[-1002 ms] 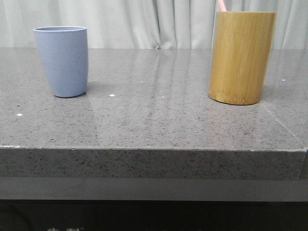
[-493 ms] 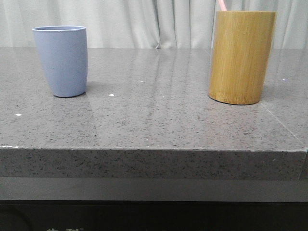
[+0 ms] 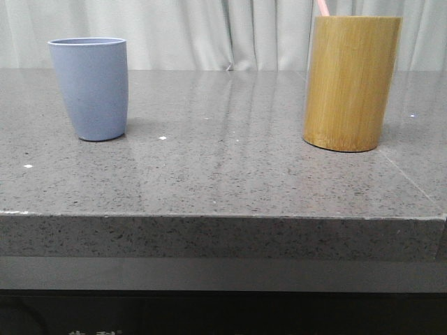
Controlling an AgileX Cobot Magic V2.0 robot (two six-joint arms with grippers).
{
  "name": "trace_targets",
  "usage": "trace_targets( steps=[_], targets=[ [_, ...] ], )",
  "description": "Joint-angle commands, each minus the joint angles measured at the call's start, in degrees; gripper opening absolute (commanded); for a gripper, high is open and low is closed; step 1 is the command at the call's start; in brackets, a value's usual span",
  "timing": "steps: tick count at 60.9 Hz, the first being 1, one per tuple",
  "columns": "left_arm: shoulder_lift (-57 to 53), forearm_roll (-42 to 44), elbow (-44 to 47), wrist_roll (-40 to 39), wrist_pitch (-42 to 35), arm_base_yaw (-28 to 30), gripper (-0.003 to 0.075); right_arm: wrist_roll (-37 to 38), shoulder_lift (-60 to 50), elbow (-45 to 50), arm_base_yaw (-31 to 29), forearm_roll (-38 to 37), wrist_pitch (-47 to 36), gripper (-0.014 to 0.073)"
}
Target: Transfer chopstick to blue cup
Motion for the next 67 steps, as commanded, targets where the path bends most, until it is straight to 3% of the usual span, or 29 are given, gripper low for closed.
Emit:
trace_targets(
  steps=[1, 8, 13, 16, 22, 27, 34, 48, 59, 67],
  targets=[
    [1.04, -0.14, -2.16, -0.41, -4.06, -0.01, -0.0018, -0.29, 1.01, -2.19, -0.33, -0.04, -4.18, -0.0109],
    [1.04, -0.14, -2.16, -0.41, -4.16, -0.01, 0.0015, -0.29, 1.01, -2.19, -0.33, -0.04, -4.18, -0.0095],
    [1.04, -0.14, -2.16, -0.41, -4.39, -0.01, 0.0130, -0.29, 1.01, -2.19, -0.33, -0.04, -4.12, -0.0010],
    [1.04, -0.14, -2.16, -0.41, -4.52, -0.01, 0.0254, -0.29, 1.01, -2.19, -0.33, -0.04, -4.12, 0.0075],
    [1.04, -0.14, -2.16, -0.41, -4.81, -0.01, 0.0501, -0.29, 1.01, -2.19, -0.33, -0.04, -4.12, 0.0333],
    [1.04, -0.14, -2.16, -0.41, -4.89, -0.01, 0.0607, -0.29, 1.01, -2.12, -0.33, -0.04, -4.12, 0.0504],
    [1.04, -0.14, -2.16, -0.41, -5.01, -0.01, 0.0621, -0.29, 1.01, -2.00, -0.33, -0.04, -4.06, 0.0614],
    [1.47, -3.27, -2.78, -0.41, -7.11, -0.01, 0.0621, -0.29, 1.01, -2.00, -0.33, -0.04, -3.95, 0.0611],
    [10.69, -3.05, -11.96, 0.28, 2.82, -0.22, 0.0621, -0.29, 1.01, -2.00, -0.33, -0.04, -3.95, 0.0611],
    [21.24, -3.15, -21.59, 5.15, 12.08, -0.22, 0.0620, -0.29, 1.01, -2.00, -0.33, -0.04, -3.95, 0.0611]
  ],
)
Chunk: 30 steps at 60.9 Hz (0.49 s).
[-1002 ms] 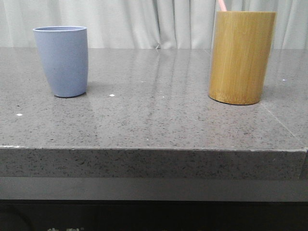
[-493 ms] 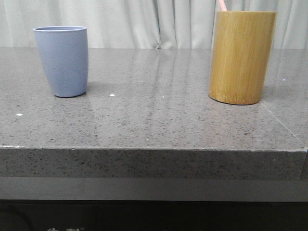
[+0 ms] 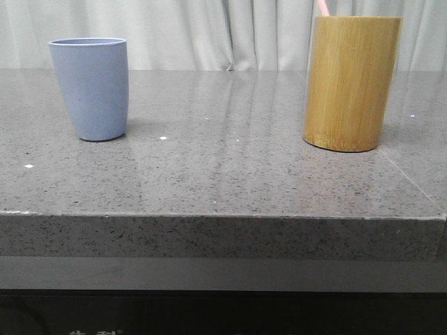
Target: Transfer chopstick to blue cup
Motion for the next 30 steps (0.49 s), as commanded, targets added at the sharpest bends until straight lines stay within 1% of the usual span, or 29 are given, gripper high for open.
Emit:
trace_targets(
  steps=[1, 6, 11, 17, 30],
  targets=[
    [6.35, -0.83, -7.49, 2.83, 1.53, -0.22, 0.0620, -0.29, 0.90, -2.00, -0.33, -0.12, -4.36, 0.0611],
    [11.34, -0.83, -13.21, 3.28, 4.91, -0.22, 0.0620, -0.29, 0.90, -2.00, -0.33, -0.12, -4.36, 0.0611],
    [16.79, -0.83, -18.87, 4.41, 7.59, -1.44, 0.0620, -0.29, 0.90, -2.00, -0.33, -0.12, -4.36, 0.0611],
    [21.75, -0.83, -24.80, 4.58, 10.06, -4.56, 0.0620, -0.29, 0.90, -2.00, -0.33, -0.12, -4.36, 0.0611],
    [33.49, 0.22, -37.92, 4.58, 18.00, -13.40, 0.0620, -0.29, 0.90, -2.00, -0.33, -0.12, -4.36, 0.0611]
  ],
)
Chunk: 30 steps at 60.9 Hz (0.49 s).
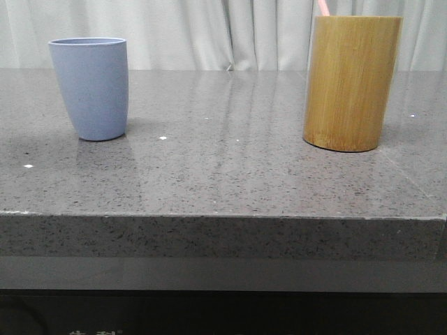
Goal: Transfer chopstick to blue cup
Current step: 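Lower the left gripper over the light blue cup and grasp its rim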
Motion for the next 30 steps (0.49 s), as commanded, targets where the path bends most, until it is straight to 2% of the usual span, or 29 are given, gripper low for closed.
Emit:
trace_targets(
  steps=[1, 19, 30],
  targets=[
    [3.62, -0.25, -6.80, -0.02, 0.86, -3.56, 0.0620, -0.29, 0.90, -2.00, -0.33, -0.12, -4.45, 0.0611],
    [18.55, -0.25, -21.68, -0.13, 15.50, -7.95, 0.0620, -0.29, 0.90, -2.00, -0.33, -0.12, -4.45, 0.0611],
    [23.56, 0.18, -23.36, -0.41, 16.49, -7.95, 0.0620, -0.29, 0.90, -2.00, -0.33, -0.12, -4.45, 0.0611]
  ],
)
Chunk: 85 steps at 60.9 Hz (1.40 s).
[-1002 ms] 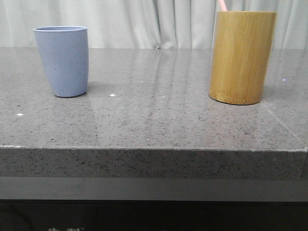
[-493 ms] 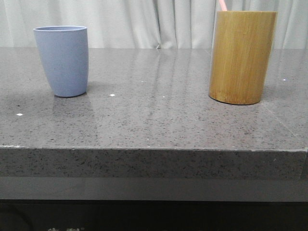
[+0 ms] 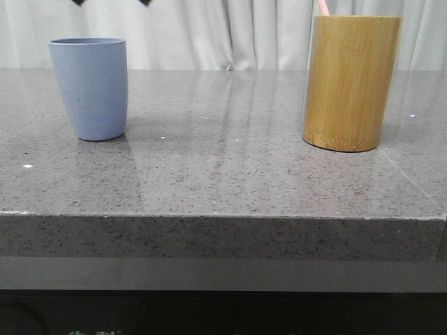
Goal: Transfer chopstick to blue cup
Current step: 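Lower the left gripper over the light blue cup and grasp its rim, then lift the blue cup with the left gripper and carry it toward the bamboo holder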
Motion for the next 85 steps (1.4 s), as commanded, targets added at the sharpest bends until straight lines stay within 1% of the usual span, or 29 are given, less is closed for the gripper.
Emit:
trace_targets(
  steps=[1, 21, 25, 30, 39, 42, 48, 53, 64, 69, 74, 85],
  targets=[
    [-0.72, -0.34, -2.22, -0.41, -1.54, -0.46, 0.0620, -0.29, 0.90, -2.00, -0.33, -0.12, -4.45, 0.0611],
    [4.00, -0.26, -2.22, -0.49, -0.26, -0.46, 0.0619, -0.29, 0.90, -2.00, -0.33, -0.12, -4.45, 0.0611],
    [4.39, -0.11, -2.22, -0.49, -0.26, -0.46, 0.0597, -0.29, 0.90, -2.00, -0.33, -0.12, -4.45, 0.0611],
    [4.68, -0.11, -2.22, -0.49, 0.10, -0.46, 0.0512, -0.29, 0.90, -2.00, -0.33, -0.12, -4.38, 0.0611],
    [4.68, -0.11, -2.22, -0.49, 0.10, -0.46, 0.0295, -0.29, 0.90, -2.00, -0.33, -0.12, -4.38, 0.0611],
    [4.68, -0.11, -2.22, -0.49, 0.10, -0.46, 0.0206, -0.29, 0.90, -2.00, -0.33, -0.12, -4.38, 0.0611],
    [4.68, -0.11, -2.22, -0.49, 0.10, -0.46, 0.0077, -0.29, 0.90, -2.00, -0.33, -0.12, -4.38, 0.0611],
    [4.68, -0.11, -2.22, -0.49, 0.10, -0.46, -0.0015, -0.29, 0.90, -2.00, -0.33, -0.12, -4.38, 0.0611],
    [4.68, -0.11, -2.22, -0.49, 0.41, -0.46, -0.0019, -0.29, 0.90, -2.00, -0.33, -0.12, -4.38, 0.0611],
    [4.50, -0.11, -2.70, -0.49, 1.99, -0.46, -0.0019, -0.29, 0.90, -2.00, -0.33, -0.12, -4.38, 0.0611],
    [4.50, -0.11, -4.92, -0.49, 5.32, -0.96, -0.0019, -0.29, 0.90, -2.00, -0.33, -0.12, -4.38, 0.0611],
    [4.36, -0.11, -10.64, -0.49, 5.84, -5.05, -0.0019, -0.29, 0.90, -2.00, -0.33, -0.12, -4.38, 0.0611]
  ],
)
